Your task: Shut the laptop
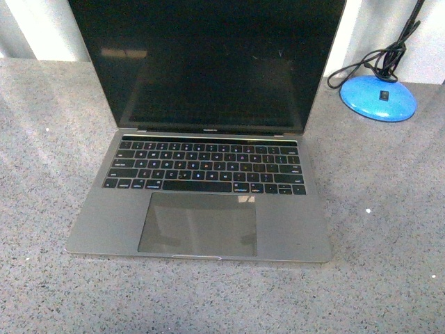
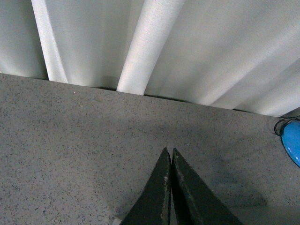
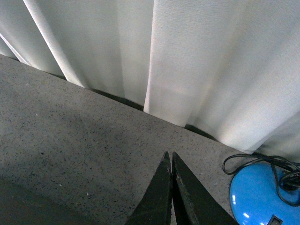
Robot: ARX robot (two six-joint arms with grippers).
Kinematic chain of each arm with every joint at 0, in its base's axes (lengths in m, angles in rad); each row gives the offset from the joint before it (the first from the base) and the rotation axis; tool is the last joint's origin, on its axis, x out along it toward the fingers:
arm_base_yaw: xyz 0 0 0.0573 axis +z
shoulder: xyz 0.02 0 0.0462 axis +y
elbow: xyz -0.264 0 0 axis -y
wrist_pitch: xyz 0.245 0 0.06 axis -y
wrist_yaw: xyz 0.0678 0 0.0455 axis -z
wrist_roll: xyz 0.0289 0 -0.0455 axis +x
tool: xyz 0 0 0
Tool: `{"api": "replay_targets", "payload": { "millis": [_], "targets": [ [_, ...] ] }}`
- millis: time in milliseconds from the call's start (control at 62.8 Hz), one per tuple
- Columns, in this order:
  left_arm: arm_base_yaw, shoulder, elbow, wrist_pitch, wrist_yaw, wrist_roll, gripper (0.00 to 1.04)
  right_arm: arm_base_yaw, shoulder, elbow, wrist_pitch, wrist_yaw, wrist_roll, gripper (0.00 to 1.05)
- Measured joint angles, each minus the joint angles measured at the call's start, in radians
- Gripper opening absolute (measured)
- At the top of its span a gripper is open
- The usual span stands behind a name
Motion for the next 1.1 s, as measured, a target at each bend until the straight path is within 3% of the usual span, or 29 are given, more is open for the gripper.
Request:
{"api": "replay_targets", "payload": {
  "millis": [1099],
  "targets": [
    [-0.006, 0.025, 0.034, -0.08, 0.023, -0.013, 0.04, 0.044, -0.016, -0.093, 0.014, 0.036, 0.172, 0.01]
  ]
}}
